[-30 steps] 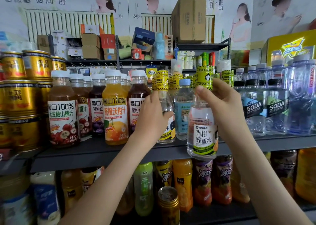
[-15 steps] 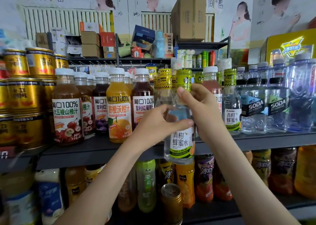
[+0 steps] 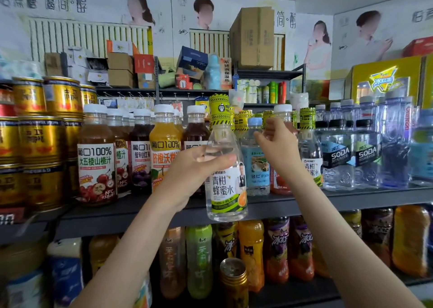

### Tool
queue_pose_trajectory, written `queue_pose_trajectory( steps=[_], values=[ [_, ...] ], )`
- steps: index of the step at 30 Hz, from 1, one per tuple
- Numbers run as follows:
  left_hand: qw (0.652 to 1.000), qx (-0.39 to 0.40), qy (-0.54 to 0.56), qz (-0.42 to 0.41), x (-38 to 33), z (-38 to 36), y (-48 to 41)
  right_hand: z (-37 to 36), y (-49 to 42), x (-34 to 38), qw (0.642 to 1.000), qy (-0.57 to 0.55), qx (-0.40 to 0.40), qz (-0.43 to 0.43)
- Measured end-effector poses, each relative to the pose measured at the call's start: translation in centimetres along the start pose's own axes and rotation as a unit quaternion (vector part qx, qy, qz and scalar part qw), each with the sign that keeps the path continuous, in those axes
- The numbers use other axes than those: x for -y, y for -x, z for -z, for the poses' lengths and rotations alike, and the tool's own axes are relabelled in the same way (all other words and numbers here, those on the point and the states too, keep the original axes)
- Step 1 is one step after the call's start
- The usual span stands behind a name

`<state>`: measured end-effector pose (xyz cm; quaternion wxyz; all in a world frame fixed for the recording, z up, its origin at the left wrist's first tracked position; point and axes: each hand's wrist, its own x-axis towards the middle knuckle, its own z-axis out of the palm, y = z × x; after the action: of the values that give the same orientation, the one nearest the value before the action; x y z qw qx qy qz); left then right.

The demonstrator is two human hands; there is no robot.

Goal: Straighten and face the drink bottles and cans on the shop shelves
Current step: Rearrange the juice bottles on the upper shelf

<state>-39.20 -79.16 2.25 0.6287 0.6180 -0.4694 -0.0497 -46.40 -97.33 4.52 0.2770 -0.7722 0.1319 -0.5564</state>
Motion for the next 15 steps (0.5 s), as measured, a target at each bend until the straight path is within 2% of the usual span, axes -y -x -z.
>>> queue_pose_trajectory(
  steps=[2, 5, 7, 9, 11, 15],
  values=[
    [1.0, -0.008, 0.003, 0.007, -0.1, 0.1, 0.3, -0.1, -0.2, 0.0, 1.0, 0.011, -0.022, 0.012],
    [1.0, -0.014, 0.007, 0.005, -0.1, 0.4, 0.6, 0.6, -0.3, -0.6, 0.993, 0.046, -0.107, 0.032],
    [1.0, -0.019, 0.009, 0.007, -0.2, 0.5, 0.7, 1.6, -0.3, -1.6, 0.986, 0.08, -0.148, 0.013],
    [1.0, -0.015, 0.013, 0.006, -0.2, 0.3, 0.5, 2.3, -0.3, -2.8, 0.984, 0.109, -0.136, -0.028],
    [1.0, -0.009, 0.021, 0.008, -0.1, 0.0, 0.3, 2.3, -0.2, -3.8, 0.986, 0.128, -0.09, -0.057],
    [1.0, 0.013, 0.022, 0.017, 0.0, -1.3, -0.1, 1.9, -0.2, -4.2, 0.992, 0.109, -0.041, -0.054]
  ],
)
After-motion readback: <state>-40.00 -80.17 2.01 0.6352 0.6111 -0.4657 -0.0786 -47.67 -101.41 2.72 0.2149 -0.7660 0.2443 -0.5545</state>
